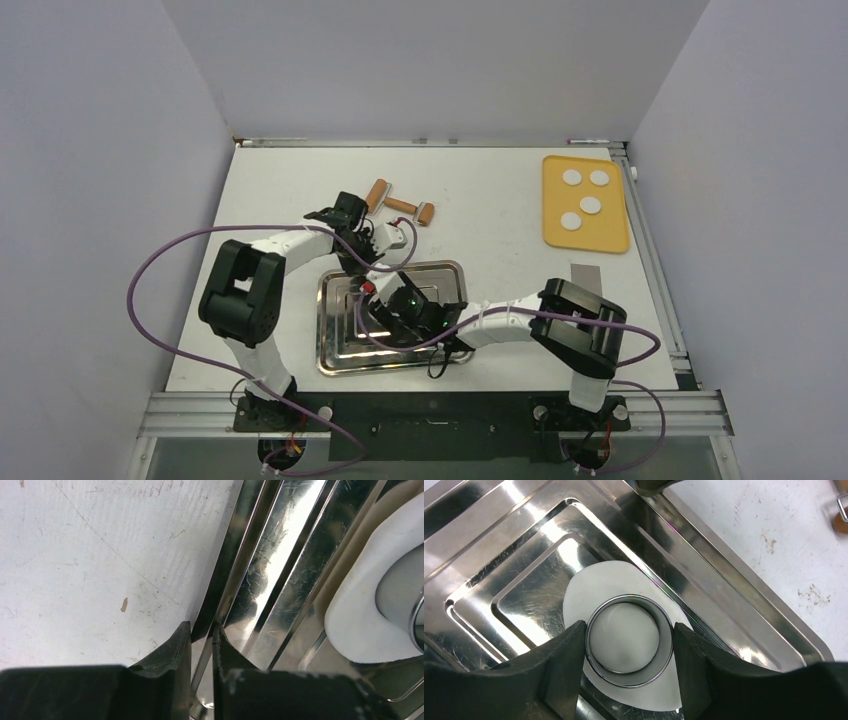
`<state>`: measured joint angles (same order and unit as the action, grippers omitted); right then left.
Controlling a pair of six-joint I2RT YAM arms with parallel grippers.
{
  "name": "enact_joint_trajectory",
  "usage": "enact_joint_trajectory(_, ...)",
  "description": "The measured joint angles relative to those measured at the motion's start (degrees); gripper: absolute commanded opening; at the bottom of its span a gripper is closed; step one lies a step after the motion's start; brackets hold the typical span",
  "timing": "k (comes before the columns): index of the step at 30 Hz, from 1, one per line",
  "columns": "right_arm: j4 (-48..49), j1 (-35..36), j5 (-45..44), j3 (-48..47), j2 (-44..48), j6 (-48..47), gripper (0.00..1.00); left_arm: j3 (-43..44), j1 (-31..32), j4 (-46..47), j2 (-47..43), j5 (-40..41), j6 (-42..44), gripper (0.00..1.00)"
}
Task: Roll out the dumpling wrappers from the dough
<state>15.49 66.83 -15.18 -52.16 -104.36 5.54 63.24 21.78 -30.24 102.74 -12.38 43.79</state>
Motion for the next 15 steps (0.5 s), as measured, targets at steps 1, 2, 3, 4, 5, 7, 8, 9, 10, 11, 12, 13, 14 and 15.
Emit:
enact_joint_trajectory(1,0.37,-0.02,0.17,0.87,0.57,0.35,0.08,0.00,-0.02,0.00,-0.09,0.00,0.09,0.00)
enact_joint_trajectory(2,0.63,-0.50,0.57,1.16,0.76,0.70,0.08,0.00,0.00,0.00,-0.15,0.00,0.20,0.00)
enact_joint_trajectory(3,0.76,-1.25,0.74,0.94,0.66,0.98,0.08,0.00,0.00,0.04,-0.20,0.00,0.31,0.00)
enact_joint_trajectory(4,0.79,-2.25,0.76,0.31,0.15,1.11,0.09,0.00,0.00,0.13,-0.24,0.02,0.42,0.00)
enact_joint_trajectory(5,0.68,-3.28,0.74,-0.81,-0.66,1.16,0.08,0.00,0.00,0.24,-0.24,0.04,0.42,0.00)
enact_joint_trajectory(7,0.37,-4.39,0.63,-3.89,-2.99,0.94,0.08,0.00,0.02,0.33,-0.24,0.15,0.39,0.00)
enact_joint_trajectory(8,0.31,-4.57,0.31,-5.38,-4.20,0.46,0.09,0.00,0.04,0.35,-0.24,0.17,0.42,0.00)
enact_joint_trajectory(9,0.33,-4.24,-0.07,-6.36,-5.03,0.04,0.08,0.00,0.04,0.35,-0.24,0.20,0.42,0.00)
enact_joint_trajectory(10,0.35,-3.63,-0.26,-6.82,-5.40,-0.17,0.08,0.00,0.09,0.35,-0.24,0.22,0.42,0.00)
enact_joint_trajectory(11,0.33,-2.56,-0.26,-6.73,-5.42,-0.28,0.08,0.00,0.13,0.35,-0.24,0.28,0.44,0.00)
enact_joint_trajectory(12,0.44,-1.62,-0.31,-6.45,-5.27,-0.31,0.08,0.00,0.17,0.35,-0.24,0.35,0.46,0.00)
enact_joint_trajectory(13,0.85,-0.20,-0.46,-5.38,-4.68,-0.24,0.09,0.00,0.22,0.35,-0.24,0.44,0.48,0.00)
enact_joint_trajectory(14,1.14,0.83,-0.72,-3.93,-3.76,-0.04,0.08,0.00,0.24,0.35,-0.24,0.48,0.52,0.00)
enact_joint_trajectory(15,1.49,1.22,-0.92,-2.27,-2.64,0.48,0.09,0.00,0.26,0.37,-0.24,0.57,0.61,0.00)
